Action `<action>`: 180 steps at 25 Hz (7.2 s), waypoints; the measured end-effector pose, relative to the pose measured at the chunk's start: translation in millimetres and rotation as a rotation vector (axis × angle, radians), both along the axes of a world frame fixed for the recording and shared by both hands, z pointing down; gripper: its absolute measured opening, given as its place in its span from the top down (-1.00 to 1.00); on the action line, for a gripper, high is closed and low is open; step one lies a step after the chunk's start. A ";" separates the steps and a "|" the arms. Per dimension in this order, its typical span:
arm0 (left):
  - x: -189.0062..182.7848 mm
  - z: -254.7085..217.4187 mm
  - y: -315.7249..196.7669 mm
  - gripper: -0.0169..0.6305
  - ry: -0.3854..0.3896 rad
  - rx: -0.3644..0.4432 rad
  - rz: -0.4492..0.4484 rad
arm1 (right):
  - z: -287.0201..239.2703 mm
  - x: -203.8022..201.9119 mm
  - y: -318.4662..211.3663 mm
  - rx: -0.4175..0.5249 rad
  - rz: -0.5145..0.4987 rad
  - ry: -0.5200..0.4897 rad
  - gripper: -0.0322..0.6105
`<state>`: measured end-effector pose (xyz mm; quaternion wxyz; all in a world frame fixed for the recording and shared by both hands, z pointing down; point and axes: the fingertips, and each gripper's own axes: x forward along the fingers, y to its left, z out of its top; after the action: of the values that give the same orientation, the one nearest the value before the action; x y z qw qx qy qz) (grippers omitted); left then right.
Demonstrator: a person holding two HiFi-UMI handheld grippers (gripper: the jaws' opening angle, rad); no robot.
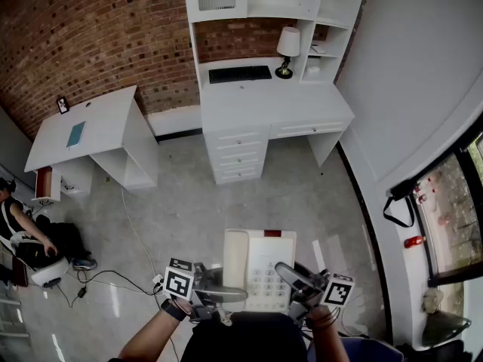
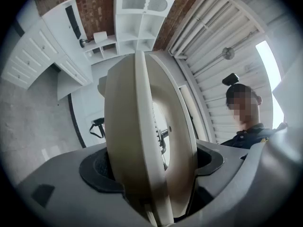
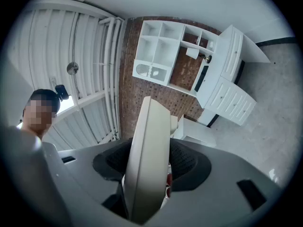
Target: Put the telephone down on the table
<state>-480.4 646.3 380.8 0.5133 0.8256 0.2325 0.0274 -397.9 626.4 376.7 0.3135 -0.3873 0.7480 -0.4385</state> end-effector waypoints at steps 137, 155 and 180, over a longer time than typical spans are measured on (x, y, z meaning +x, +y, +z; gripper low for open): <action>566.2 115.4 -770.3 -0.37 -0.077 -0.132 -0.317 | 135.6 555.5 -791.4 -0.130 -0.327 0.113 0.21; 568.6 228.2 -822.2 -0.38 -0.128 -0.188 -0.287 | 248.6 554.4 -839.3 -0.240 -0.272 -0.008 0.24; 577.6 295.1 -839.6 -0.37 -0.205 -0.361 -0.259 | 317.4 560.6 -854.5 -0.378 -0.230 -0.092 0.24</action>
<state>97.1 -193.3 675.9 0.6726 0.7365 0.0723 0.0030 162.6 -228.1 694.1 0.2167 -0.3309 0.6767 -0.6210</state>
